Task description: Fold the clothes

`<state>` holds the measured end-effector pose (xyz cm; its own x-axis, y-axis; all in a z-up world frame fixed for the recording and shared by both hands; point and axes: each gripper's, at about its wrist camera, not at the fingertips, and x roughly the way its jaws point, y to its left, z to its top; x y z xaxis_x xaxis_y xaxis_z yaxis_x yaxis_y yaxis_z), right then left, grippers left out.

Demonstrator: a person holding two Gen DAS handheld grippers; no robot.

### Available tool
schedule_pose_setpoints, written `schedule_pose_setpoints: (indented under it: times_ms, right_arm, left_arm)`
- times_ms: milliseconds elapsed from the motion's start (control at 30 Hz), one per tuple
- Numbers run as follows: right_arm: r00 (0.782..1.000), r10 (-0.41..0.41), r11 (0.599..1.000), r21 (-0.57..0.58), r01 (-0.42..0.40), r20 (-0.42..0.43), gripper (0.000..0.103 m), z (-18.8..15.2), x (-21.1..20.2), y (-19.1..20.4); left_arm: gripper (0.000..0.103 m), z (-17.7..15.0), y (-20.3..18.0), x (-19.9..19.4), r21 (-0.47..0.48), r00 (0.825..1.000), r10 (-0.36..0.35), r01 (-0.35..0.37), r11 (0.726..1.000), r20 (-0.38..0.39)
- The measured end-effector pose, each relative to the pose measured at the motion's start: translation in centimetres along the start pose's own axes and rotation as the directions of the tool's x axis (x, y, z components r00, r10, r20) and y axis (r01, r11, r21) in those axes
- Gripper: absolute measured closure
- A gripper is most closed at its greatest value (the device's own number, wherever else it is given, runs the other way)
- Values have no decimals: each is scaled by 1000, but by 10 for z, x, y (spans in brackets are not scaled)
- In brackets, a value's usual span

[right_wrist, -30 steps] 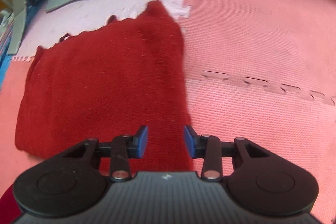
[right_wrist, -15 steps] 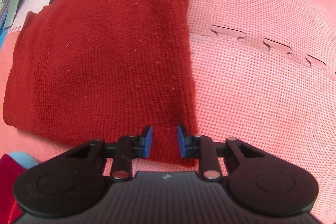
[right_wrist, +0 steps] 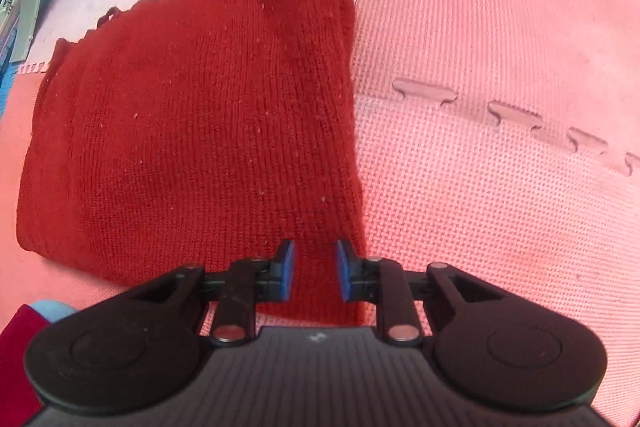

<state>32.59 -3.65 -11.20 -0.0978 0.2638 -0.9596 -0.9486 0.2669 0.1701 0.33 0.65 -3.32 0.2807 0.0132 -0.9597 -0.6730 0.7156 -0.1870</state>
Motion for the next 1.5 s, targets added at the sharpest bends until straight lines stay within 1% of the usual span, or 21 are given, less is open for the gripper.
schedule_pose_setpoints:
  times_ms: [67, 100, 167, 233, 333, 400, 467, 500, 600, 667, 767, 867, 967, 1100, 1233, 1267, 1333, 1433, 1500]
  right_arm:
    - [998, -38, 999, -14, 38, 48, 78, 10, -14, 4]
    - [997, -33, 999, -26, 35, 68, 78, 15, -18, 7]
    - [995, 2, 997, -71, 5, 98, 78, 28, -21, 20]
    - [994, 19, 994, -108, -6, 112, 78, 37, -16, 33]
    - [993, 5, 994, -108, 8, 114, 78, 61, 18, 46]
    - [994, -28, 996, -83, 37, 104, 78, 74, 43, 42]
    - [995, -55, 996, -70, 61, 87, 79, 79, 59, 34]
    - [995, -52, 996, -63, 58, 81, 80, 80, 64, 30]
    - [997, -6, 999, -34, 9, 83, 81, 82, 73, 18]
    - [997, 5, 1000, -29, -3, 74, 81, 84, 73, 16]
    - [998, 1, 999, -37, 1, 64, 81, 89, 64, 19]
    - [993, 15, 999, -45, -10, 113, 80, 96, 49, 22]
    - [987, 22, 999, -46, -15, 160, 80, 110, 44, 23]
    - [988, -7, 1000, -26, 11, 154, 81, 135, 63, 24]
    - [990, -29, 999, 17, 27, 137, 80, 141, 80, 11]
    - [990, -27, 999, 38, 22, 137, 79, 141, 82, 5]
    - [991, -16, 997, 78, 5, 136, 70, 141, 85, -7]
    - [991, 21, 991, 126, -38, 131, 68, 141, 86, -19]
    - [990, 1, 995, 102, -16, 141, 68, 142, 78, -15]
  left_arm:
    - [51, 1, 0, 1, 3, 1000, -1, 1, 1000, 2]
    - [51, 2, -1, 1, 5, 1000, -2, 2, 1000, 2]
    - [51, 3, -2, 3, 8, 1000, -5, 5, 1000, 0]
    - [51, 4, -3, 4, 13, 1000, -7, 7, 1000, -3]
    - [51, 4, -6, 4, 23, 1000, -8, 9, 1000, -8]
    - [51, 4, -8, 5, 32, 1000, -6, 6, 999, -13]
    - [51, 5, -8, 6, 36, 1000, -5, 6, 999, -17]
    - [51, 5, -7, 7, 36, 1000, -7, 8, 999, -19]
    - [51, 9, -6, 11, 34, 1000, -16, 17, 999, -24]
    - [51, 11, -6, 14, 40, 999, -17, 18, 999, -29]
    - [51, 13, -7, 16, 49, 999, -19, 20, 999, -30]
    - [51, 15, -8, 18, 48, 999, -18, 19, 999, -31]
    - [51, 17, -8, 21, 44, 999, -19, 21, 999, -36]
    - [51, 22, -10, 23, 49, 999, -18, 20, 999, -39]
    - [51, 26, -10, 22, 48, 999, -18, 20, 999, -40]
    - [51, 27, -9, 23, 44, 999, -17, 19, 999, -41]
    - [51, 29, -6, 25, 36, 999, -16, 17, 999, -43]
    - [51, 32, -4, 29, 26, 999, -16, 18, 999, -47]
    - [51, 33, -4, 31, 25, 999, -18, 19, 1000, -48]
